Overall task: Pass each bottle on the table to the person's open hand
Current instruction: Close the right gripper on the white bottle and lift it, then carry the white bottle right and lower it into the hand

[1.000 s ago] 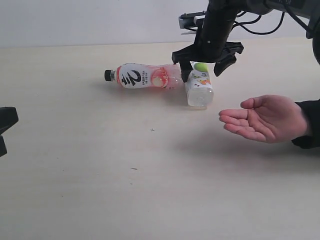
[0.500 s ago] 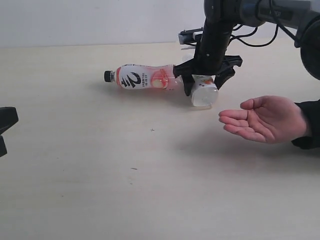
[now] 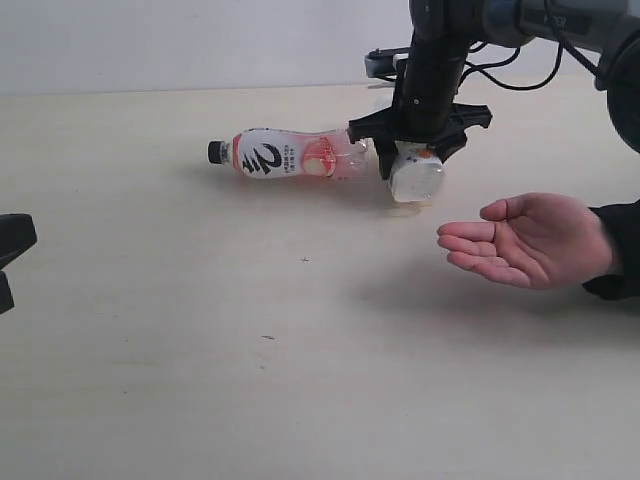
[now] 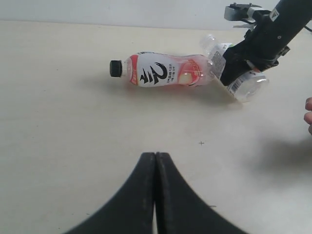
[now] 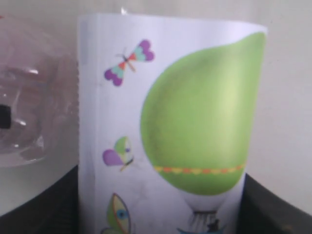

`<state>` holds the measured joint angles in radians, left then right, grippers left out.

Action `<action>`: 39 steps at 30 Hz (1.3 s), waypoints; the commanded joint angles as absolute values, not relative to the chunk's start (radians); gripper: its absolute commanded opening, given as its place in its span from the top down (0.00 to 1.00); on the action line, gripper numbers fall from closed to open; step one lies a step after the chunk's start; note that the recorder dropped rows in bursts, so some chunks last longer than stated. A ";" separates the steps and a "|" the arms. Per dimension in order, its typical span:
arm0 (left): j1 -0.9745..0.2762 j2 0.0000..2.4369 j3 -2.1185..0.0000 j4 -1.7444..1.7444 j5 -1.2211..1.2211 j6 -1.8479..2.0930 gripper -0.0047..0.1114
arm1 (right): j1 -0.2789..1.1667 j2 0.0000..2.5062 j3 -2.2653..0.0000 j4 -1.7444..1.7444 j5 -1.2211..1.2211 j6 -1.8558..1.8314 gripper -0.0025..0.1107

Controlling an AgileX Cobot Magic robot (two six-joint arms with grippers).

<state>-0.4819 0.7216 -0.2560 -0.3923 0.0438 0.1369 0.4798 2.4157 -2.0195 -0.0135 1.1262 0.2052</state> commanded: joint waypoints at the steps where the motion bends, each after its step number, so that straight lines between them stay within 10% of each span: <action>1: -0.488 0.723 -0.255 -0.392 0.027 0.139 0.96 | 0.478 2.355 -2.023 -0.050 1.135 0.216 0.98; 16: -0.488 0.723 -0.255 -0.392 0.027 0.139 0.96 | 0.478 2.075 -1.954 -0.143 1.221 0.178 0.98; 39: -0.488 0.723 -0.255 -0.392 0.027 0.139 0.96 | 0.478 1.556 -1.108 -0.043 1.051 0.169 0.98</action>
